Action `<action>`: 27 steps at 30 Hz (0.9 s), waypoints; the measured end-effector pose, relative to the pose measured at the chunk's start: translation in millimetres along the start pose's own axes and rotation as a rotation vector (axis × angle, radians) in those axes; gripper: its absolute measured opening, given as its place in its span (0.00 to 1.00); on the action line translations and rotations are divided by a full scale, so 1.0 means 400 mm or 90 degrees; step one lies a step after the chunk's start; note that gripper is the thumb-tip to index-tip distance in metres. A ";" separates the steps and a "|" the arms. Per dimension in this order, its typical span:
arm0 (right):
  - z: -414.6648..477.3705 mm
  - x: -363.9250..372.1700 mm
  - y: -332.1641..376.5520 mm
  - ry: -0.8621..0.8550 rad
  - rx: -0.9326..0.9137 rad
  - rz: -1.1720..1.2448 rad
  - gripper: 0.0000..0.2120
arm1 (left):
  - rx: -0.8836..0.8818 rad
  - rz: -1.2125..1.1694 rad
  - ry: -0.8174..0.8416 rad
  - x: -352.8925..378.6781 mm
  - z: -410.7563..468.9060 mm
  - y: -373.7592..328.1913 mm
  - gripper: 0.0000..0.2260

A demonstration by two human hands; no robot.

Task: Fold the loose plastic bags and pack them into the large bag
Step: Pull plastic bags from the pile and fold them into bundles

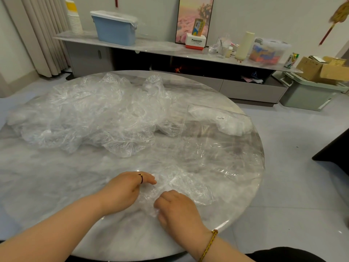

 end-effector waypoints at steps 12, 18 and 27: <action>-0.095 0.012 -0.153 0.001 0.401 0.804 0.11 | 0.013 -0.014 0.066 0.063 -0.037 -0.072 0.35; -0.131 0.007 -0.235 -0.043 0.550 0.725 0.12 | -0.063 -0.233 0.007 0.060 -0.018 -0.032 0.09; -0.131 0.012 -0.271 -0.026 0.594 0.540 0.11 | -0.108 0.002 -0.136 0.011 -0.029 -0.048 0.10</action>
Point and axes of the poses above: each hand's wrist, its own z-axis towards the middle knuckle, its own x-axis out of the palm, y = z × x, the point moved 10 cm from there along z, towards the middle knuckle, and after that the axes turned 5 degrees about y, right-handed, at the moved point
